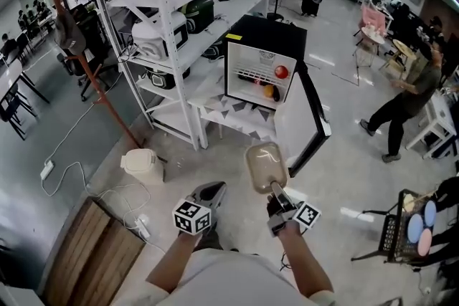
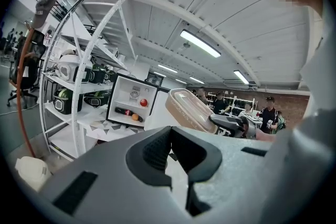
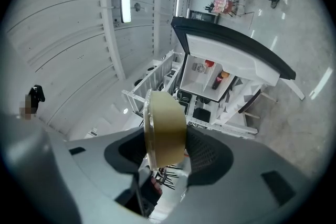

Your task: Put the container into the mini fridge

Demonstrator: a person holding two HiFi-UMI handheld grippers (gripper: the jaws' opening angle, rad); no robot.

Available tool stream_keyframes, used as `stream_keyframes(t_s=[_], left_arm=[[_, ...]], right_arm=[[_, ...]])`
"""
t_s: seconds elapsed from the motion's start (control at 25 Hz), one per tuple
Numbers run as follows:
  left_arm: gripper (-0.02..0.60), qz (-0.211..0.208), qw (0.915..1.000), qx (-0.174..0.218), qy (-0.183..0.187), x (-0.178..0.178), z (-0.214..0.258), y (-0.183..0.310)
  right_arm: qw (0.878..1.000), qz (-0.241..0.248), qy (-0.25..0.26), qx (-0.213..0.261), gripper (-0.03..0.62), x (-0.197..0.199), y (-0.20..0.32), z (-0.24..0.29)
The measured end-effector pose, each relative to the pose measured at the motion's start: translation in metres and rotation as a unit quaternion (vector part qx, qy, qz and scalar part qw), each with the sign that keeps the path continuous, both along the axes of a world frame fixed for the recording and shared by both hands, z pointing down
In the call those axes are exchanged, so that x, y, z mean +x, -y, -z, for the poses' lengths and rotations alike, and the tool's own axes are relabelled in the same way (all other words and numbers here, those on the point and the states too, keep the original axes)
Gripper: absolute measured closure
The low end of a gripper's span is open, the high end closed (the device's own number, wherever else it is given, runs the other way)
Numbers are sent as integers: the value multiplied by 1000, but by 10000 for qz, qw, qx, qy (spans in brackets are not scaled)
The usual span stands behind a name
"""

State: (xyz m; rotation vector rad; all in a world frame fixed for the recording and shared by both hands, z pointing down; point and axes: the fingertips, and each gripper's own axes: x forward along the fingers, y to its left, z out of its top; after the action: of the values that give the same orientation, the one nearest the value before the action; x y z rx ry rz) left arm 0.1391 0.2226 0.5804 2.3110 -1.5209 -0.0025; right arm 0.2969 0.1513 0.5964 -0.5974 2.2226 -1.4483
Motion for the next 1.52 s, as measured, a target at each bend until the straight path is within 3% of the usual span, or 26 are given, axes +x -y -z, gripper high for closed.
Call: stream_keyframes(t_s=[1.0,1.52], left_arm=[[578,-816,9962,20,-297,-136,-7,168],[578,-1006,9944,-41,-321,-163,-14,225]], right_arm=[[9959,-839,-333,-64,370,-120,135,-2],[9930,-1103,-424,-83,370,-143,186,-8]])
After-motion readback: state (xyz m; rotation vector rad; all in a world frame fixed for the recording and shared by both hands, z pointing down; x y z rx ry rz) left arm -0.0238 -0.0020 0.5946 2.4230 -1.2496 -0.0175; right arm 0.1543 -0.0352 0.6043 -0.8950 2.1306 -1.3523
